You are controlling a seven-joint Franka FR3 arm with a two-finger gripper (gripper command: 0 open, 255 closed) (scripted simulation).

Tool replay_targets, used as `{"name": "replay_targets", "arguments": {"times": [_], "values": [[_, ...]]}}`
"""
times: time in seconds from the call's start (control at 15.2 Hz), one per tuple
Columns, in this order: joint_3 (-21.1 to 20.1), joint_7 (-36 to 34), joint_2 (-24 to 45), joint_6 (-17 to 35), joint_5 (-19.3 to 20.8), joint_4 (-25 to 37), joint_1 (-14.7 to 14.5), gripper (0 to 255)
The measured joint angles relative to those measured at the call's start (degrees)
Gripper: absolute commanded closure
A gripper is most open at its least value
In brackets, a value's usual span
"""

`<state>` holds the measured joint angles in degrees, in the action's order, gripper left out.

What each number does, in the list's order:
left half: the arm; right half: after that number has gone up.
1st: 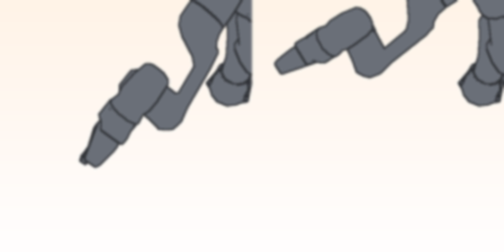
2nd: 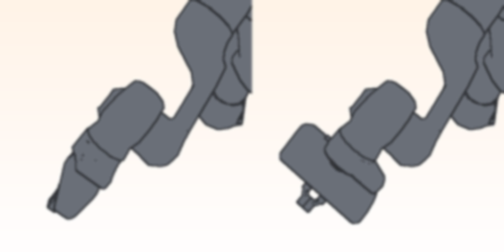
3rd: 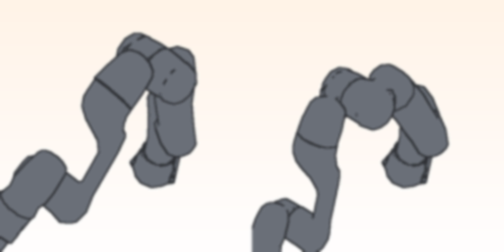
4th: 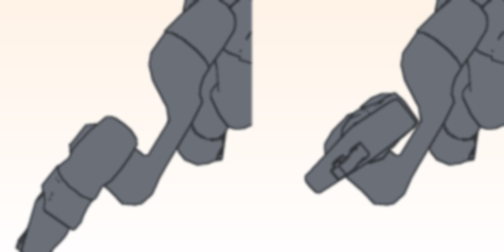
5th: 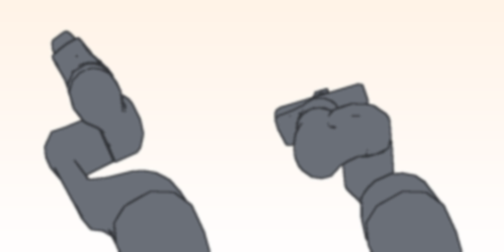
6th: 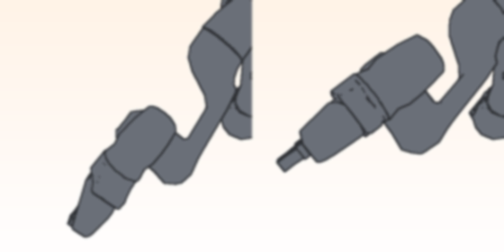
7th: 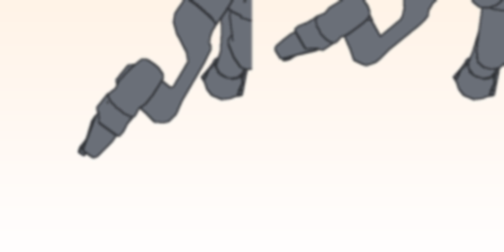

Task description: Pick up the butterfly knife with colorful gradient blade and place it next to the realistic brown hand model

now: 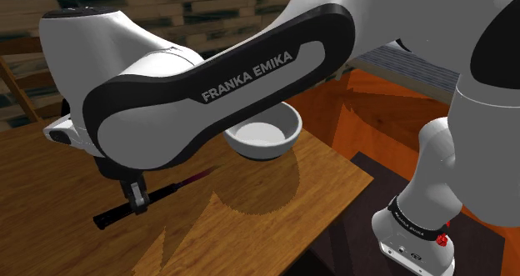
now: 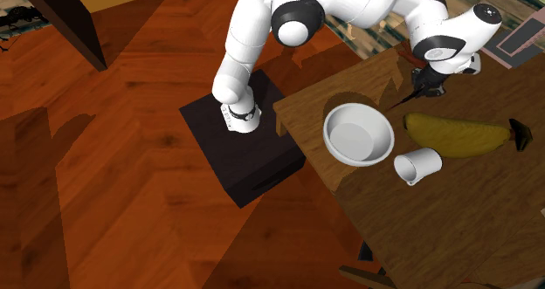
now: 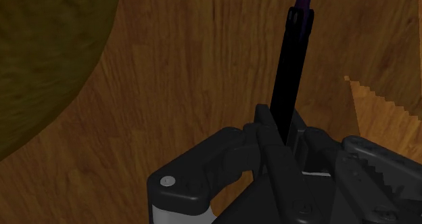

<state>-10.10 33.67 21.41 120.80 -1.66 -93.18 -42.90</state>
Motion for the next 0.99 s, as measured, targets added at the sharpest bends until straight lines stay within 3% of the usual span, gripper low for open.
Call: {"name": "replay_targets", "arguments": {"times": [0.07, 0.13, 0.53, 0.99], "values": [[0.0, 0.0, 0.0, 0.01, 0.0, -0.01, 0.0, 255], [0.0, 0.0, 0.0, 0.02, 0.0, -0.02, 0.0, 0], [0.0, 0.0, -0.01, 0.02, 0.0, -0.02, 0.0, 0], [-0.05, 0.18, -2.59, -5.9, -0.39, 3.36, 0.42, 0]]}}
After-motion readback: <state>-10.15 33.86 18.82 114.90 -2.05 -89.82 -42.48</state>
